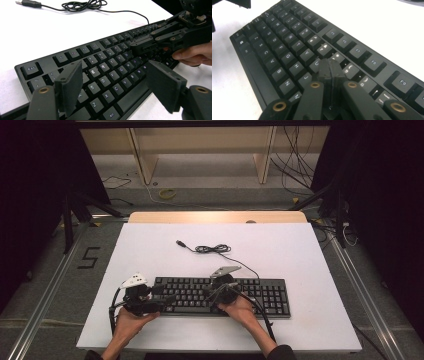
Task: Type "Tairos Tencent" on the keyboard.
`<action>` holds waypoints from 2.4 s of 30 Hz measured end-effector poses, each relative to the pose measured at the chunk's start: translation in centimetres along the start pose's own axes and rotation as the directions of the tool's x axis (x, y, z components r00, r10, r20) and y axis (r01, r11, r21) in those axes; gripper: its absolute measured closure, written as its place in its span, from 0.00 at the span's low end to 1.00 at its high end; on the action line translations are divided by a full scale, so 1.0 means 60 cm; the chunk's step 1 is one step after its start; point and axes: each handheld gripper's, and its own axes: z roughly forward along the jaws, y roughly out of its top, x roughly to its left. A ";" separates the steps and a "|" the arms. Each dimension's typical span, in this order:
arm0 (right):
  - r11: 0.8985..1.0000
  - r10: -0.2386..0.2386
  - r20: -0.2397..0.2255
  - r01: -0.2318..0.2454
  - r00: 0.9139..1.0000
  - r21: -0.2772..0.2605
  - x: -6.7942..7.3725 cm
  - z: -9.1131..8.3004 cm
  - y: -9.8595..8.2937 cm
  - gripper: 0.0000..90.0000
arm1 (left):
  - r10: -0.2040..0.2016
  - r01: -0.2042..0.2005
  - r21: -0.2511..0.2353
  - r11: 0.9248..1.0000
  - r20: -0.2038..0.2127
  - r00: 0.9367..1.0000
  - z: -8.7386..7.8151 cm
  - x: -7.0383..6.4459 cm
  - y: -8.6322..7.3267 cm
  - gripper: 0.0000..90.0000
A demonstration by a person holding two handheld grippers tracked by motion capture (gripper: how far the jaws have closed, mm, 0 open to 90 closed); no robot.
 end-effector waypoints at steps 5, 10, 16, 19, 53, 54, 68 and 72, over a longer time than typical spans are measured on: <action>0.999 0.013 -0.013 -0.013 1.000 -0.033 -0.001 -0.009 0.003 0.98 | -0.001 0.001 0.001 1.000 0.001 1.000 0.000 0.001 0.000 0.33; 0.998 0.020 -0.023 -0.021 1.000 -0.052 -0.002 -0.018 0.004 0.96 | 0.002 -0.002 0.002 1.000 0.001 1.000 0.001 0.001 0.000 0.33; 0.997 0.016 -0.034 -0.019 0.999 -0.069 0.001 -0.025 0.005 0.92 | 0.005 -0.005 0.002 1.000 -0.001 1.000 0.002 0.002 0.001 0.33; 0.997 0.021 -0.042 -0.024 0.999 -0.074 0.001 -0.028 0.005 0.90 | 0.004 -0.004 0.002 1.000 0.000 1.000 0.002 0.003 0.002 0.33; 0.989 0.023 -0.090 -0.036 0.996 -0.146 0.011 -0.073 -0.006 0.56 | 0.007 -0.007 0.037 0.999 0.005 1.000 0.019 0.008 0.014 0.41; 0.988 0.019 -0.090 -0.033 0.996 -0.149 0.011 -0.075 -0.007 0.56 | 0.003 -0.003 0.038 0.999 0.005 1.000 0.020 0.008 0.014 0.42; 0.984 0.023 -0.095 -0.039 0.995 -0.172 0.009 -0.093 -0.024 0.47 | 0.020 -0.021 0.114 0.993 0.006 1.000 0.045 0.013 0.032 0.59; 0.983 0.025 -0.093 -0.042 0.995 -0.178 0.007 -0.096 -0.028 0.46 | 0.032 -0.032 0.139 0.990 0.009 0.999 0.053 0.014 0.035 0.66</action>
